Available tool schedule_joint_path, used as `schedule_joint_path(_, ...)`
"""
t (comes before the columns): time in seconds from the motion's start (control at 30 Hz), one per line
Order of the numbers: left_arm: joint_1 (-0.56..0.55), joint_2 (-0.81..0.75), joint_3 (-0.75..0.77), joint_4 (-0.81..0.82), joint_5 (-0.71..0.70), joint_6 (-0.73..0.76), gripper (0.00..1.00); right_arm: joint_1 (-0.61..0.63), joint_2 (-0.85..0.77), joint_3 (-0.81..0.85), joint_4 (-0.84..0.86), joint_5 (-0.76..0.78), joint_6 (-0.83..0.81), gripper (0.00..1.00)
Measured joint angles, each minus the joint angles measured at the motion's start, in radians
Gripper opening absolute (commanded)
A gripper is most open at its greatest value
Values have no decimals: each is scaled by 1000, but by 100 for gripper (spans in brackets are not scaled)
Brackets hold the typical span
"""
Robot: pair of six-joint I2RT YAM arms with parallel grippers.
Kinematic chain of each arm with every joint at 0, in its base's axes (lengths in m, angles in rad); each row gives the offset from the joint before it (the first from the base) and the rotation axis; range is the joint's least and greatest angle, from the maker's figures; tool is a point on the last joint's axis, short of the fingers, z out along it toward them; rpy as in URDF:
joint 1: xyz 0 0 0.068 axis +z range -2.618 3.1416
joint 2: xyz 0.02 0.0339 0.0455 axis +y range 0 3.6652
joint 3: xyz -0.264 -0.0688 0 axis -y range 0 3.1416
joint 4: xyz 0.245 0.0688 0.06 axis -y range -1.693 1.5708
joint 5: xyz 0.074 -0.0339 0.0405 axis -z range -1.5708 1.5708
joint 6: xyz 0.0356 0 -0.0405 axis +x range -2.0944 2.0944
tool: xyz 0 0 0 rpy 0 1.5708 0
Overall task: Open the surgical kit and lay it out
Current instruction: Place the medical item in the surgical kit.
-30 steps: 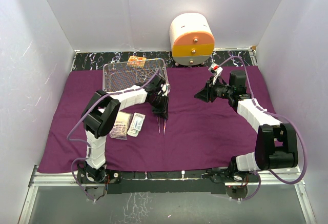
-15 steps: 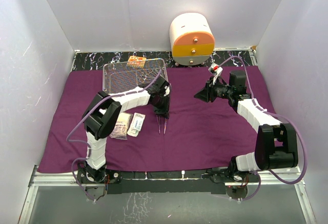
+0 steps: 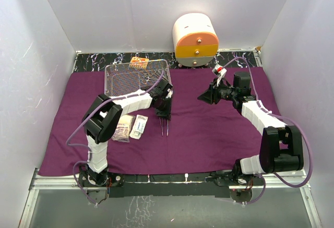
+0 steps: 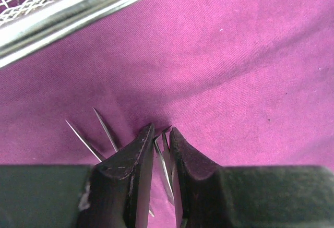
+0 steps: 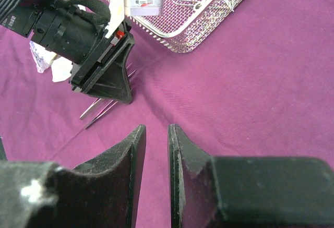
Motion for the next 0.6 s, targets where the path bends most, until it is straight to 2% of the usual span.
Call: schedule_joint_path(0.6,0,-29,-42,40,-29,9,26,0,0,0,-11,0,-10,22)
